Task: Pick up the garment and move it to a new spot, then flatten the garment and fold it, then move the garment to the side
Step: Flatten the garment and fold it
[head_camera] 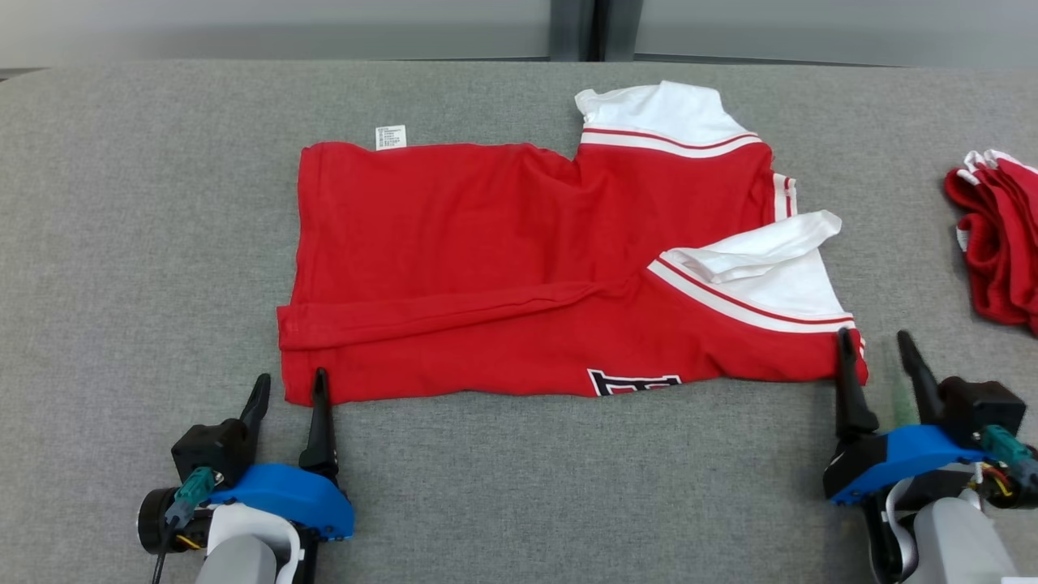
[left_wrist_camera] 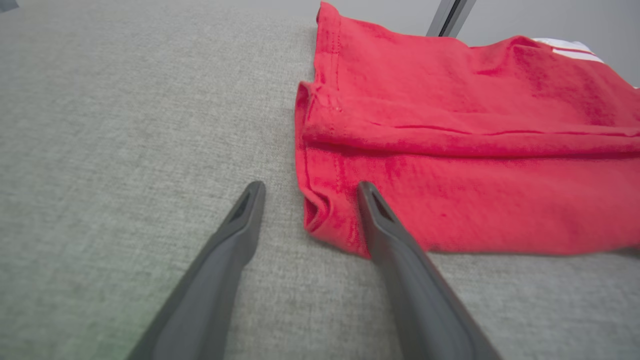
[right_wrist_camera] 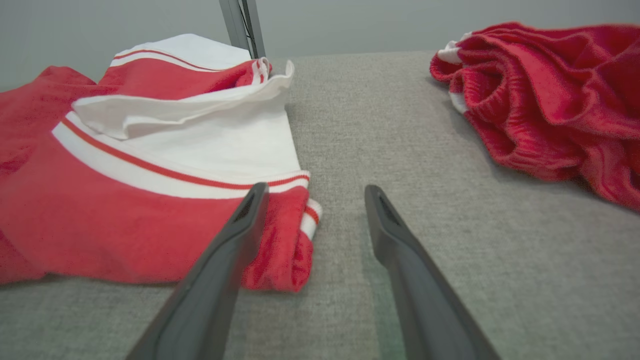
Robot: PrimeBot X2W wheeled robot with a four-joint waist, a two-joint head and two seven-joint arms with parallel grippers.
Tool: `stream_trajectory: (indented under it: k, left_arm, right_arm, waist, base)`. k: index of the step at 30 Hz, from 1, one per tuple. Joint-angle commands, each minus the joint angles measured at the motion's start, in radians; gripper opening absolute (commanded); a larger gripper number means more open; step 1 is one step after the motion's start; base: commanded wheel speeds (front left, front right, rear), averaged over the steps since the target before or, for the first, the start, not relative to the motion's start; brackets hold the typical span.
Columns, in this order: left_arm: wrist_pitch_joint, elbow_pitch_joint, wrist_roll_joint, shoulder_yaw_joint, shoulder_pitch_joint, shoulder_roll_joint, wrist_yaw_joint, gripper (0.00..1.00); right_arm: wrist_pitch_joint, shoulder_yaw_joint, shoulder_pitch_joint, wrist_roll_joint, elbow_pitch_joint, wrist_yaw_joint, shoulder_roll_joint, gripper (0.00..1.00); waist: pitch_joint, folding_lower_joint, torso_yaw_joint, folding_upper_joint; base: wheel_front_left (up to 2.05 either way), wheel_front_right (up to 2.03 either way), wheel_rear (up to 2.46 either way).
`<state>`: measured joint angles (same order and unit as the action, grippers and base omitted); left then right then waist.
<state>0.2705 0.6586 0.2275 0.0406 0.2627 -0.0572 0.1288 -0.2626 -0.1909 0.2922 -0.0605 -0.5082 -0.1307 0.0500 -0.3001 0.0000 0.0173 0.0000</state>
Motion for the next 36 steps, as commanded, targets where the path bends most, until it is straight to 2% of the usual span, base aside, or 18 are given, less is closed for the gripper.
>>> stream_trajectory:
  k: [1, 8, 9, 10, 11, 12, 13, 20, 29, 36]
  left_arm:
    - [-0.011, 0.028, 0.007, 0.016, 0.002, 0.006, 0.003, 1.00]
    - [-0.015, 0.058, 0.038, 0.062, 0.008, 0.011, 0.003, 1.00]
    - [-0.015, 0.064, 0.044, 0.076, 0.009, 0.012, 0.003, 1.00]
    - [-0.016, 0.071, 0.052, 0.088, 0.008, 0.015, 0.004, 1.00]
    - [-0.016, 0.076, 0.059, 0.098, 0.008, 0.014, 0.004, 0.89]
    - [-0.017, 0.080, 0.069, 0.114, 0.010, 0.012, 0.004, 0.27]
    - [-0.018, 0.086, 0.085, 0.124, 0.010, 0.012, 0.004, 0.00]
    - [-0.009, 0.032, 0.147, 0.139, 0.026, -0.019, 0.003, 0.00]
    - [-0.006, -0.153, 0.138, 0.053, 0.032, -0.046, 0.003, 0.00]
    - [-0.006, -0.140, 0.108, 0.028, -0.056, -0.034, 0.003, 0.00]
  right_arm:
    - [-0.003, -0.003, 0.014, 0.010, -0.036, 0.000, 0.001, 1.00]
    - [0.007, 0.044, 0.025, 0.027, -0.212, -0.001, -0.006, 1.00]
    - [0.008, 0.052, 0.020, 0.030, -0.225, -0.001, -0.008, 0.78]
    - [0.008, 0.056, 0.017, 0.031, -0.230, -0.001, -0.009, 0.28]
    - [0.008, 0.063, 0.016, 0.026, -0.233, -0.002, -0.011, 0.00]
    - [0.008, 0.066, 0.014, 0.021, -0.232, -0.001, -0.011, 0.00]
    - [0.008, 0.069, 0.014, 0.014, -0.222, -0.001, -0.011, 0.00]
    - [-0.001, 0.077, 0.023, -0.031, -0.135, 0.000, -0.003, 0.00]
    - [-0.001, 0.034, 0.061, -0.109, -0.069, 0.000, 0.002, 0.00]
    - [-0.001, 0.071, 0.008, -0.166, -0.137, 0.000, 0.016, 0.00]
  waist:
    - [-0.005, 0.0000, -0.004, 0.0000]
    - [-0.014, 0.0000, -0.020, 0.0000]
    - [-0.013, 0.0000, -0.021, 0.0000]
    - [-0.013, 0.0000, -0.022, 0.0000]
    - [-0.012, 0.0000, -0.022, 0.0000]
    - [-0.011, 0.0000, -0.022, 0.0000]
    - [-0.010, 0.0000, -0.021, 0.0000]
    - [0.022, 0.0000, -0.023, 0.0000]
    - [0.116, 0.0000, -0.028, 0.0000]
    - [0.197, 0.0000, -0.027, 0.0000]
  base:
    - [0.00, 0.00, 0.00]
    - [0.00, 0.00, 0.00]
    - [0.00, 0.00, 0.00]
    - [0.00, 0.00, 0.00]
    - [0.00, 0.00, 0.00]
    - [0.00, 0.00, 0.00]
    - [0.00, 0.00, 0.00]
    - [0.00, 0.00, 0.00]
    - [0.00, 0.00, 0.00]
    - [0.00, 0.00, 0.00]
